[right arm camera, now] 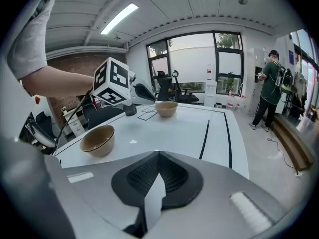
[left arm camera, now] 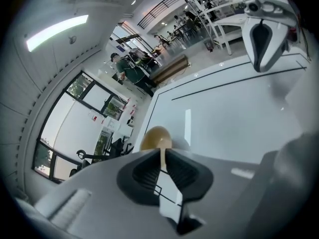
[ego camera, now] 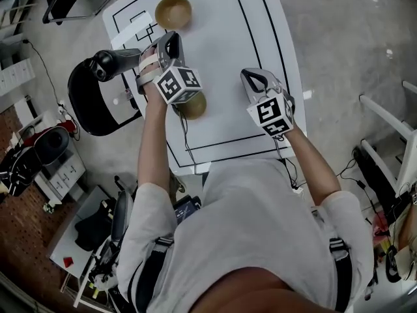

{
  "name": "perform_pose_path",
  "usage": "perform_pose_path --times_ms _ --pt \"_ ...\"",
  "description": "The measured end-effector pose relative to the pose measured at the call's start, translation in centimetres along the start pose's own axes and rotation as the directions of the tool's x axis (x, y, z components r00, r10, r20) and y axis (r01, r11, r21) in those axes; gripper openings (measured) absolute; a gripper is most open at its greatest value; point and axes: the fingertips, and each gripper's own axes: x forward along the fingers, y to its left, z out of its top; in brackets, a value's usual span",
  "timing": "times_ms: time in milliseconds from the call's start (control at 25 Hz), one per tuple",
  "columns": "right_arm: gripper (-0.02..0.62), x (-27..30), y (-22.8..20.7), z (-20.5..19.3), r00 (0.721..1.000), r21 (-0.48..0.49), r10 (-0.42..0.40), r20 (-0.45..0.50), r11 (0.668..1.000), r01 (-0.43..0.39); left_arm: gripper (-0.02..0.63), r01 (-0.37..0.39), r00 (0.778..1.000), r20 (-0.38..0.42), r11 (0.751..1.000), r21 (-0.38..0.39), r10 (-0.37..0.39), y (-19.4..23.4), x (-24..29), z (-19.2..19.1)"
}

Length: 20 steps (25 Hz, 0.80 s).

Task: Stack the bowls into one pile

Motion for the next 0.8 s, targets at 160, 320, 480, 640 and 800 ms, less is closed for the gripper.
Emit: perform_pose_path --times_ms 160,320,480,640,800 --pt "-0.001 0.0 -0.7 -0.7 1.000 0.011 0.005 -0.011 1.000 -0.005 0.068 0.019 0.999 -0.028 0.999 0.028 -0.019 -0.4 1.8 0.1" --pt "-0.001 0.0 -1.0 -1.0 1.000 0.012 0.006 -0.020 1.000 -0.005 0.087 0.029 0.999 -0.040 0.999 0.045 -0.027 -0.6 2.8 0.3" --pt "0.000 0.2 -1.0 -1.1 1.000 -0.001 0.014 -0.027 1.000 -0.014 0.100 0.040 0.997 -0.061 0.997 0.063 -0.037 -1.0 4.0 -0.2" --pt "-0.001 -0.2 -1.1 -1.7 0.999 0.001 0.015 -0.038 1.000 -0.015 0.107 0.052 0.996 -0.073 0.997 0.061 -0.047 -1.6 4.9 -0.4" --pt "0.000 -0.5 -1.3 -2.0 0.999 0.002 0.013 -0.047 1.000 -0.013 0.062 0.049 0.995 -0.093 0.995 0.082 -0.041 -1.7 5.5 -0.9"
